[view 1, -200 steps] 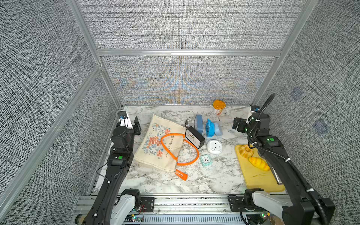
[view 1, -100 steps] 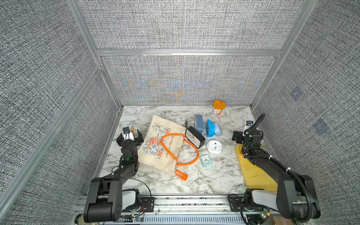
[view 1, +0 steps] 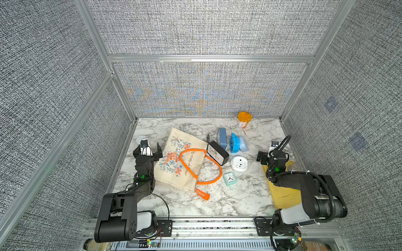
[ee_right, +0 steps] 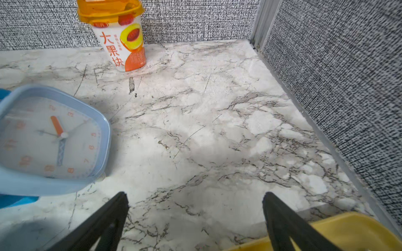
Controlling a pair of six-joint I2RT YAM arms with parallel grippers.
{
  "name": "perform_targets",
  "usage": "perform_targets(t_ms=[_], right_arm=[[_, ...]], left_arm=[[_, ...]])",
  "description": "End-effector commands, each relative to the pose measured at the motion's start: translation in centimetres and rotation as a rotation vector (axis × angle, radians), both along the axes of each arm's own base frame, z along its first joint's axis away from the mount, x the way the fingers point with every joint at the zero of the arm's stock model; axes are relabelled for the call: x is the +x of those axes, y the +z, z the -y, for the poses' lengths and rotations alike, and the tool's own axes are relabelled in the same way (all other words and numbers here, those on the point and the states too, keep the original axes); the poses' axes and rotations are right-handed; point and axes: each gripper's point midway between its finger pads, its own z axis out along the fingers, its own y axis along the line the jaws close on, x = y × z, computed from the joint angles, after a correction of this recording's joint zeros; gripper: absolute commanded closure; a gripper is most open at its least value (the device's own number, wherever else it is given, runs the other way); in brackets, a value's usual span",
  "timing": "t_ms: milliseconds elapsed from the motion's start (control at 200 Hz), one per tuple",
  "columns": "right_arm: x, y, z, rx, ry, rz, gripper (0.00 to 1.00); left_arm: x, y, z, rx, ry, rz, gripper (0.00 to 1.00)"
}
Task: Take the alarm clock out of the canvas bag
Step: Reset both arms
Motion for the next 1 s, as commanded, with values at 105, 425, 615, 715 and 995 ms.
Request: perform_targets(t_ms=[105,425,615,715,995], right_arm=[[0.9,2.1,-0.2,-0.003,0.020,0.100,0.01],[0.9,2.1,-0.2,-0.004,0.019,0.097,0.01],[0.9,2.1,-0.2,-0.004,0.020,0.099,0.01],[0.9,2.1,-0.2,-0.006,0.020,0.099,0.01],[0.9,2.1,-0.2,-0.004,0.019,0.099,0.01]], left_arm=[[-0.9,-1.8,0.9,-0.013,-0.055,-0.039,0.01],[-0.7,-5.3,3.0,-0.014,-0.174,-0.063,0.01],[-1.0,-4.9,2.8,-0.004,-0.164,-0.018,0.01],[-1.2,-4.6,2.8,0.002,-0.166,0.009,0.01],[-1.1,-4.8,2.8,-0.002,-0.164,-0.003,0.01]])
